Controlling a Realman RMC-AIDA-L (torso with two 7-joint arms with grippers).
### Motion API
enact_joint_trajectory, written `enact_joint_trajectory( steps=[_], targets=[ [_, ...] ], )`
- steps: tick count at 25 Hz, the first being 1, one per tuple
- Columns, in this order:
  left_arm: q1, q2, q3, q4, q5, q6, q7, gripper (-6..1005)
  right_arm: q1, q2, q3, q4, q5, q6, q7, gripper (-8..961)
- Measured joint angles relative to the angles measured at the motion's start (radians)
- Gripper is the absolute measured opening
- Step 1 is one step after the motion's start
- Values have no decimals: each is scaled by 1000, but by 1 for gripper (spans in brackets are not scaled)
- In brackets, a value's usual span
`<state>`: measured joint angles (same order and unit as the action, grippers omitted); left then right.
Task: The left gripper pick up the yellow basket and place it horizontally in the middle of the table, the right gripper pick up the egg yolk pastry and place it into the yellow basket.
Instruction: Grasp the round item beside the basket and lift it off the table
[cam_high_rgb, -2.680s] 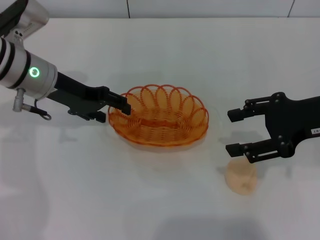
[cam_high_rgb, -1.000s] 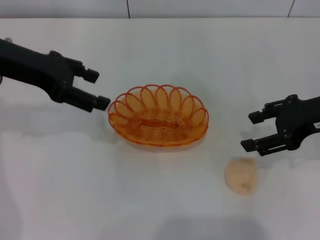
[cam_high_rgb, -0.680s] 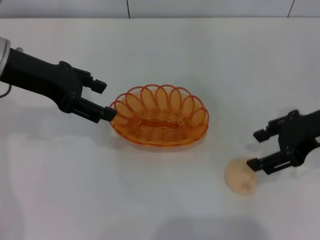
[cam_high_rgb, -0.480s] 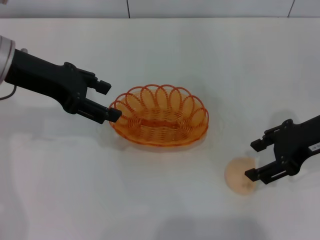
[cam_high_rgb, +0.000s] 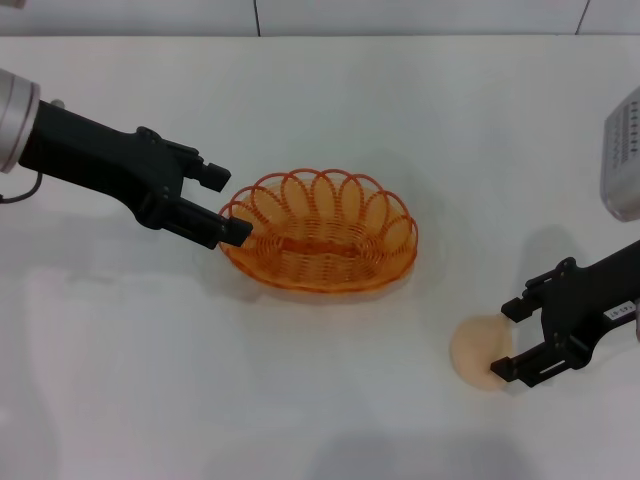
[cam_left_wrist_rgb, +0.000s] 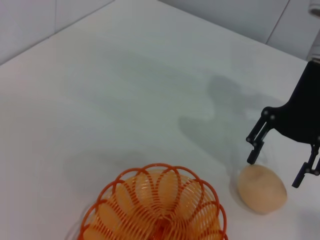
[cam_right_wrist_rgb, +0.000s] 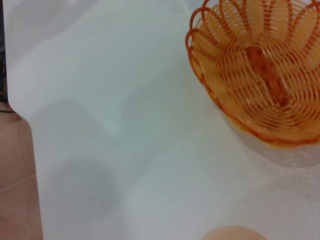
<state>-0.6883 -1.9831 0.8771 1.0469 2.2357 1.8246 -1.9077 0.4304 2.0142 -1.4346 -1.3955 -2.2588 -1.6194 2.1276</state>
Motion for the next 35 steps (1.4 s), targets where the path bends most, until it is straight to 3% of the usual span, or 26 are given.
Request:
enact_joint_trajectory(
  steps=[11,17,22,27,35],
  targets=[
    [1,-2,-3,-1,-2,-2,-12,867,1,1,-25,11,-25,37,1,733],
    [1,-2,-6,0,0,-4,-15,866,3,2,-30,14,-26,45,2,553],
    [1,-2,-6,1,1,-12,-18,866,9,1,-30,9,-20,41,3,318],
    [0,-2,-6,2,1,-15,-19,866,14,1,-30,8,-18,40,4,165],
    [0,0,-7,2,-1,-27,-19,865,21,1,-25,7,-9,47,5,97]
  ],
)
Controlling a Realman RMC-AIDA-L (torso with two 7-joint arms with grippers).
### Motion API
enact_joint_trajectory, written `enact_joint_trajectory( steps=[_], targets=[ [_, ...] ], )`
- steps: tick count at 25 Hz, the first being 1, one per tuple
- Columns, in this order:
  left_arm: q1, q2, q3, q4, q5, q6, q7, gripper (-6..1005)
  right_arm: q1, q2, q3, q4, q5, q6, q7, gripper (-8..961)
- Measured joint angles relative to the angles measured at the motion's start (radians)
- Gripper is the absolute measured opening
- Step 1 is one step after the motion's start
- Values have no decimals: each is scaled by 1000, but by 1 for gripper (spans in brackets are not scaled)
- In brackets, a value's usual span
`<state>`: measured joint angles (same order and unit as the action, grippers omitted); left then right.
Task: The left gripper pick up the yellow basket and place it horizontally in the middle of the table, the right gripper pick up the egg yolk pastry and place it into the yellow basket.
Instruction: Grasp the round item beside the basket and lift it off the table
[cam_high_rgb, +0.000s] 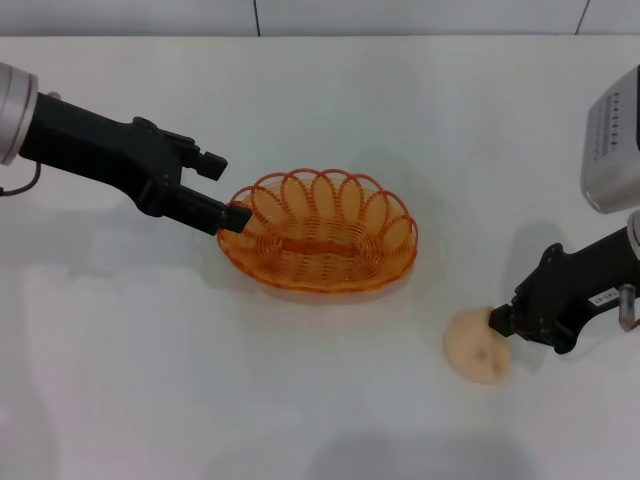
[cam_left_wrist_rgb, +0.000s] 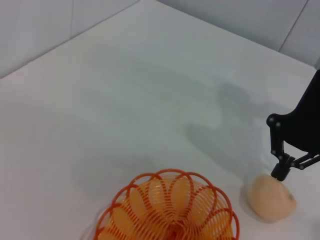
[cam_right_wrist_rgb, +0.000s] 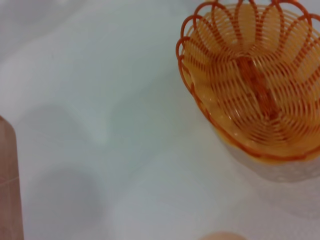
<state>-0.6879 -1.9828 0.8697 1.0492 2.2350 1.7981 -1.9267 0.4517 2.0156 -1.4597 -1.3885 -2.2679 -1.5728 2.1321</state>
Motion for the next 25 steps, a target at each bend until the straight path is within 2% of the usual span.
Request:
enact_joint_trajectory(
  steps=[3,6,17,25],
  targets=[
    [1,1,0,0,-2,-1,1,864,1,0,0,0,5,3,0,72],
    [3,3,0,0,-4,-2,5,863,2,0,1,-1,5,5,0,6],
    [4,1,0,-2,0,-13,6,861,13,0,3,-1,6,14,13,43],
    [6,1,0,-4,0,-15,6,861,16,0,5,-13,31,11,13,267]
  ],
)
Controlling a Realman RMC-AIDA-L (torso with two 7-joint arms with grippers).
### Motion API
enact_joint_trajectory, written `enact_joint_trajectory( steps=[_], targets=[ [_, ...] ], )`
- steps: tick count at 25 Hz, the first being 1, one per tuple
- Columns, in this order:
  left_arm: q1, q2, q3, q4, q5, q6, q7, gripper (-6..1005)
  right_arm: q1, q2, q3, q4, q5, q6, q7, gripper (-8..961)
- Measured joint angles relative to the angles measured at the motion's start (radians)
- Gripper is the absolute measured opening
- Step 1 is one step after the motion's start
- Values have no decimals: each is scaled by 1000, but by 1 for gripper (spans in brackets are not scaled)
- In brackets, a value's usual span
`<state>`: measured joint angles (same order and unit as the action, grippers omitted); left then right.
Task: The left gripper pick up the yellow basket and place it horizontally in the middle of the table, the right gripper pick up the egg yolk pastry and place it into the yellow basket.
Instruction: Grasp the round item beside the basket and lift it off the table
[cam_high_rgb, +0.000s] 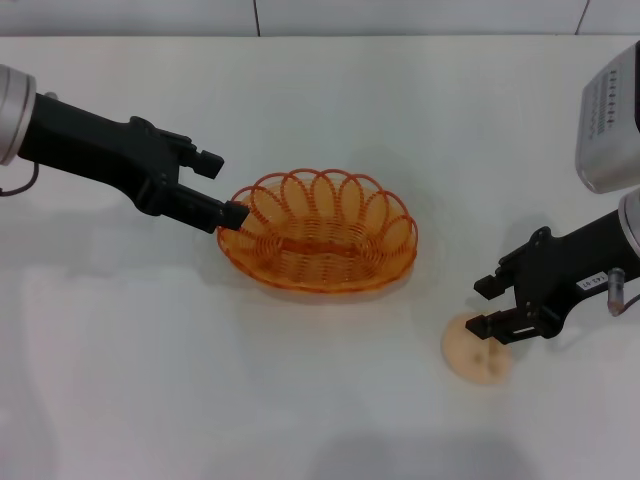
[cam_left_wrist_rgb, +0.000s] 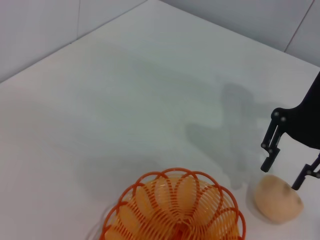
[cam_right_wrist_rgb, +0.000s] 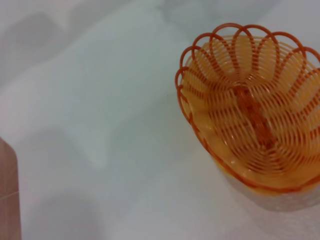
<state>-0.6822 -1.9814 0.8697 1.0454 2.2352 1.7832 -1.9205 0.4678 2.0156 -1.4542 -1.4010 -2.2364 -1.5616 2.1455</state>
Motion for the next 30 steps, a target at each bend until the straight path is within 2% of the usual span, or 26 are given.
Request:
enact_joint_trajectory(
  steps=[8,13,17,22,27,30],
  targets=[
    [1,1,0,-1,1,0,0,861,0,0,0,-1,4,-4,0,453],
    [1,1,0,-1,-2,-2,0,861,-1,0,-4,14,4,9,0,689],
    [1,1,0,-1,0,-8,1,861,-1,0,-9,23,2,17,-1,777],
    [1,0,1,-2,1,-11,2,861,-2,1,-11,41,0,21,-1,765],
    [1,0,1,-2,1,-11,2,861,-1,2,-11,57,0,23,-1,673],
    [1,0,1,-2,1,-12,2,861,-1,2,-11,61,-1,23,-1,663]
  ],
)
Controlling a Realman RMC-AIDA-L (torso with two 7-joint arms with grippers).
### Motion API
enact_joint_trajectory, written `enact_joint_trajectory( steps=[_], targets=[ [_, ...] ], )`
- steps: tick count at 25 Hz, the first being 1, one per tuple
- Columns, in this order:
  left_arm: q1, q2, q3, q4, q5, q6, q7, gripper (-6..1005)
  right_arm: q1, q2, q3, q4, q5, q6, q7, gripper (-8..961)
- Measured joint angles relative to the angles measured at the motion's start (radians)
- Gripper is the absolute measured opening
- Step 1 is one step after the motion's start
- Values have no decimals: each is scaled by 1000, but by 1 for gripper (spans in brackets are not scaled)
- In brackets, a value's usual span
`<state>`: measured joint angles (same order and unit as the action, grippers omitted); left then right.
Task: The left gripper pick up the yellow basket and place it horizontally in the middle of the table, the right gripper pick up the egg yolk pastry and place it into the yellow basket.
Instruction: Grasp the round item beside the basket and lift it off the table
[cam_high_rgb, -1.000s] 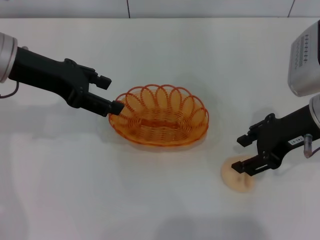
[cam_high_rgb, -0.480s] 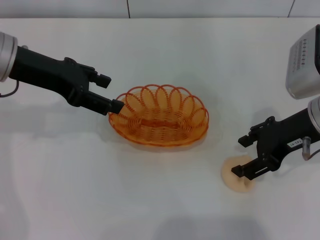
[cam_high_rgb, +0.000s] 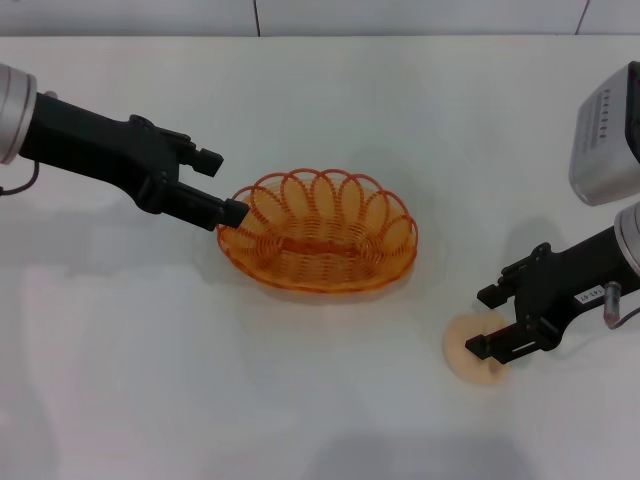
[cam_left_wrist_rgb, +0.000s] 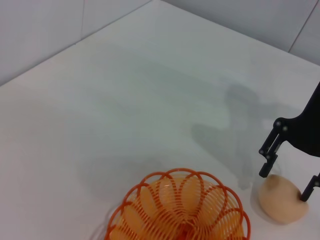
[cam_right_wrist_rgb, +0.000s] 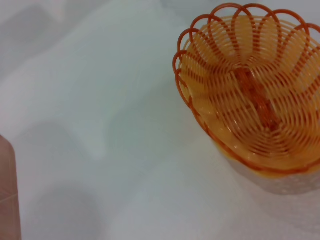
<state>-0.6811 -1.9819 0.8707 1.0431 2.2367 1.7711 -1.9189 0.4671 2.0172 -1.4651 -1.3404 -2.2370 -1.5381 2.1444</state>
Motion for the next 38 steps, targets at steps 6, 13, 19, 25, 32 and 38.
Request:
enact_joint_trajectory(
  steps=[6,13,19,25,32,38],
  targets=[
    [0,0,2,0,0,-1,0,861,3,0,-1,1,-2,-2,0,642],
    [0,0,0,0,0,-1,2,861,4,0,-1,3,-3,-8,0,481],
    [0,1,-1,0,0,-2,2,861,4,0,-1,8,1,-10,0,206],
    [0,1,-1,0,-1,-2,2,861,11,0,-1,14,2,-12,0,152],
    [1,2,-1,0,-3,-2,2,861,12,0,-8,5,3,-14,0,112],
    [2,3,-1,0,-3,-2,2,861,13,1,-7,-12,5,-14,8,84]
  ],
)
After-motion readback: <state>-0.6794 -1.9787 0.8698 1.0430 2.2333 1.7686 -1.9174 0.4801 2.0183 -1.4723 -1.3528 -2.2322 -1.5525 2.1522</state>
